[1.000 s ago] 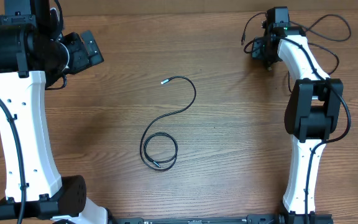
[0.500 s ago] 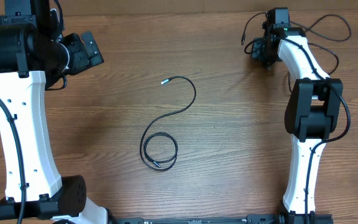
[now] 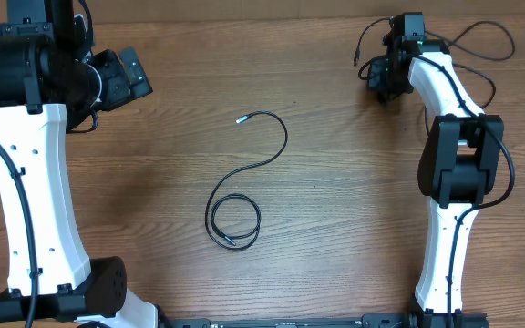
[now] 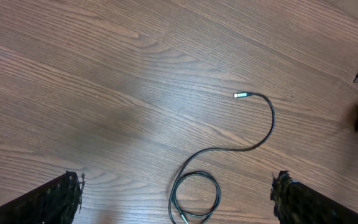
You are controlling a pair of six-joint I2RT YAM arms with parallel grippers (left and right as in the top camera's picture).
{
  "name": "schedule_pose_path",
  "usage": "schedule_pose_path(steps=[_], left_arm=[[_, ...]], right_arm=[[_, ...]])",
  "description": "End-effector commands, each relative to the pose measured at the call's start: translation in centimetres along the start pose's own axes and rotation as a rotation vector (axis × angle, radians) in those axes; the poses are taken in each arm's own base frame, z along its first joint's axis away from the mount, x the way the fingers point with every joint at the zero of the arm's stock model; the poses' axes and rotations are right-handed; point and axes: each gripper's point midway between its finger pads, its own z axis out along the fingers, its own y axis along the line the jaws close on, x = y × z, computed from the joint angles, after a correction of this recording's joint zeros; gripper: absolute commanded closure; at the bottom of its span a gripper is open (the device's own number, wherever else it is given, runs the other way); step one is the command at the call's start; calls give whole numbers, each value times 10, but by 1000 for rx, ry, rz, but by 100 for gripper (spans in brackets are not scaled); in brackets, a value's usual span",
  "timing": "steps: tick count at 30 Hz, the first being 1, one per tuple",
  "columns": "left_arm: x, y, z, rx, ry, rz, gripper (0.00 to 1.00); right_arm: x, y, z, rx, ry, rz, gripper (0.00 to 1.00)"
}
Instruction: Untangle cables
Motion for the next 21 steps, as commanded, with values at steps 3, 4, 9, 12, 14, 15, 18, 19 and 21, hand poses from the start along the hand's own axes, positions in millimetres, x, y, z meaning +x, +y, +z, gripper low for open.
schedule_pose_path(steps=[3,4,9,12,14,15,18,19,21], left_arm=[[-1,-2,0,1,-6,28,0],[-1,-2,0,1,-6,28,0],[-1,-2,0,1,-6,28,0],[-1,-2,0,2,-6,28,0],[-1,-2,0,1,-6,28,1],[-1,-2,0,1,-5,28,0],[0,-2,0,1,-3,28,0],[0,-2,0,0,-2,28,0],[0,-2,0,0,-3,28,1]], right_arm=[[13,9,6,-56,48,-1,96],[12,9,5,-56,46,-1,96],[-5,13,-13,-64,-5,-6,68],[-21,17,-30,-73,-56,-7,46],[-32,20,-45,-79,-93,-11,37],[-39,22,-54,-83,-115,-14,33],[-52,29,-84,-104,-164,-14,28],[-54,34,-94,-126,-172,-18,27],[-55,49,-115,-193,-176,-30,22]])
